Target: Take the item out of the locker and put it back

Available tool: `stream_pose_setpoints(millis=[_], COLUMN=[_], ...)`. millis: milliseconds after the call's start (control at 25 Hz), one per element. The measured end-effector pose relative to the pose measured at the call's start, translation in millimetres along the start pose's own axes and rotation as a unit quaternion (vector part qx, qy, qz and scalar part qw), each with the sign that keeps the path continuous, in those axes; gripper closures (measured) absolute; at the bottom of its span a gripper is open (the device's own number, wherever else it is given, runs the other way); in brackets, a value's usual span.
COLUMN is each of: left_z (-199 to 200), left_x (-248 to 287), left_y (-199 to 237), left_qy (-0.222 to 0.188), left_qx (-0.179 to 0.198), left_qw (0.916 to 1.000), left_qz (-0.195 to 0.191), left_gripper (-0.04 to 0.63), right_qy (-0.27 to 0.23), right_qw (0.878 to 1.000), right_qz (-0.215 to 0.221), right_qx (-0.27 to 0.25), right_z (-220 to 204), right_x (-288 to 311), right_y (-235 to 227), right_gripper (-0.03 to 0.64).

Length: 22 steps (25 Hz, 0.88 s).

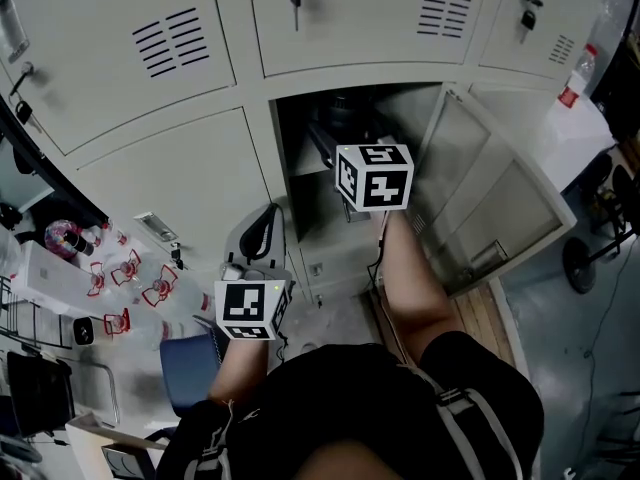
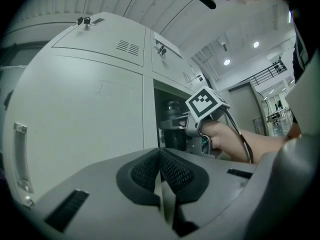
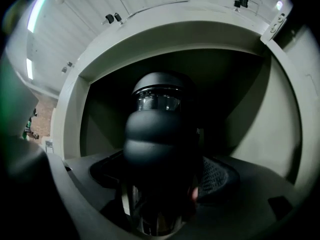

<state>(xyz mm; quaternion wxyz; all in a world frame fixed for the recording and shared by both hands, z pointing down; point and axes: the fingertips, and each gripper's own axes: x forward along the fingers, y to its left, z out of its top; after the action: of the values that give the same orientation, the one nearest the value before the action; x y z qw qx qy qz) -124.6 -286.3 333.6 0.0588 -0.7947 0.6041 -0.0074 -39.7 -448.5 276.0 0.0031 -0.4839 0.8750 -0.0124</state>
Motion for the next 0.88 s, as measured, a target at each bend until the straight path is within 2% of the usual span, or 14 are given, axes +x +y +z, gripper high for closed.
stream_pose_setpoints(millis=[360, 880], left_z=[-2.3, -9.8], left_x=[6.9, 16.0], left_y=[-12.1, -39.1], left_qy=[0.004, 0.011], left_qx=[0.0, -0.008], left_qw=[0.9999, 0.9987], left_qz=[-0.016, -0.049], left_gripper=[0.584, 0.584], right_qy=[0.008, 0.013], right_qw=[1.0, 1.0], right_qz=[-0.007, -0.025], right_qx=[0.021, 0.014], right_z=[-1.5, -46.1], right_x=[-36.7, -97.8], right_y=[-11.1, -20.5], right_gripper=[0.183, 0.183])
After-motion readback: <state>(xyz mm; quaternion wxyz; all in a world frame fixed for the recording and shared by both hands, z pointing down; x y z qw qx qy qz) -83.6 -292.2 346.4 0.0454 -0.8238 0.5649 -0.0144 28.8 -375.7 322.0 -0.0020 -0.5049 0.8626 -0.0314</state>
